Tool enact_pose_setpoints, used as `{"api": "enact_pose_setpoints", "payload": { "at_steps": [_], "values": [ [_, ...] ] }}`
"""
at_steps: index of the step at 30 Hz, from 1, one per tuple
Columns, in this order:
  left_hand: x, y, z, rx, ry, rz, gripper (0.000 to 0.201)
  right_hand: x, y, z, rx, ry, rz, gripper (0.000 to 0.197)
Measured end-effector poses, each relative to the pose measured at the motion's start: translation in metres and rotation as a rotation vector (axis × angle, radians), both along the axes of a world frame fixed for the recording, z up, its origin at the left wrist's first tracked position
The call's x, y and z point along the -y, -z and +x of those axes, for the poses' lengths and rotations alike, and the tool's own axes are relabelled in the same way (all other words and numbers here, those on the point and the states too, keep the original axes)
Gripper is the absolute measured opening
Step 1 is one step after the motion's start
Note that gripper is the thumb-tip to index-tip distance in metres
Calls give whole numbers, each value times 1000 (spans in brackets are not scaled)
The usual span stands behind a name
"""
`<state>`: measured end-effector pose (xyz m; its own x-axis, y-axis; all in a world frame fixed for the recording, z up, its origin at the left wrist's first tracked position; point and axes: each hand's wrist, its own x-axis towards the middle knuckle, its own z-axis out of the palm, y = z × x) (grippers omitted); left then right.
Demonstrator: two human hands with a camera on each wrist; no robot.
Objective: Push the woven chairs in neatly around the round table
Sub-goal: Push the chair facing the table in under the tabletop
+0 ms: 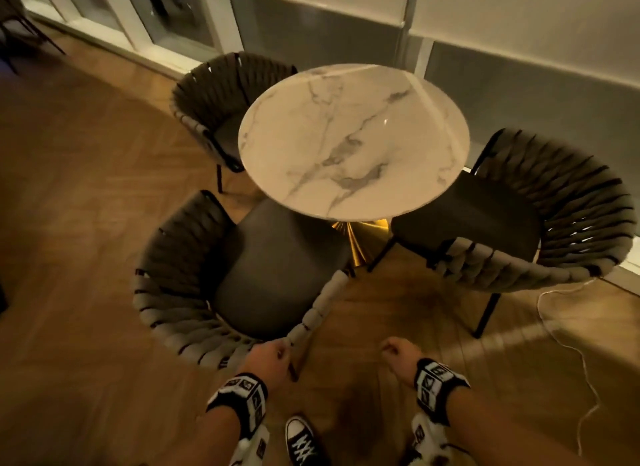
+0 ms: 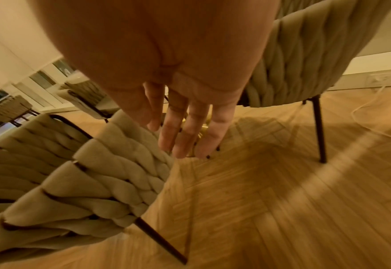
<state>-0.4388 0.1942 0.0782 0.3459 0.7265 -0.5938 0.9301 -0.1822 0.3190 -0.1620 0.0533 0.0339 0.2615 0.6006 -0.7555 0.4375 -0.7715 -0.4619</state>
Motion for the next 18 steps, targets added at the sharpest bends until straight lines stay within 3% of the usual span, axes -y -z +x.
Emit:
{"api": "enact_pose_setpoints", "payload": {
  "at_steps": [8,14,18],
  "values": [
    [-91,10,-88,-16,-63,22,27,-126,-13,-88,111,-100,37,30],
    [-157,23,-104,-53,-81,9,25,-195,1,-88,326,-138,35,37],
    [-205,27,-116,-59,-92,89,19,-226,10,-78,421,-13,65,53]
  ]
}}
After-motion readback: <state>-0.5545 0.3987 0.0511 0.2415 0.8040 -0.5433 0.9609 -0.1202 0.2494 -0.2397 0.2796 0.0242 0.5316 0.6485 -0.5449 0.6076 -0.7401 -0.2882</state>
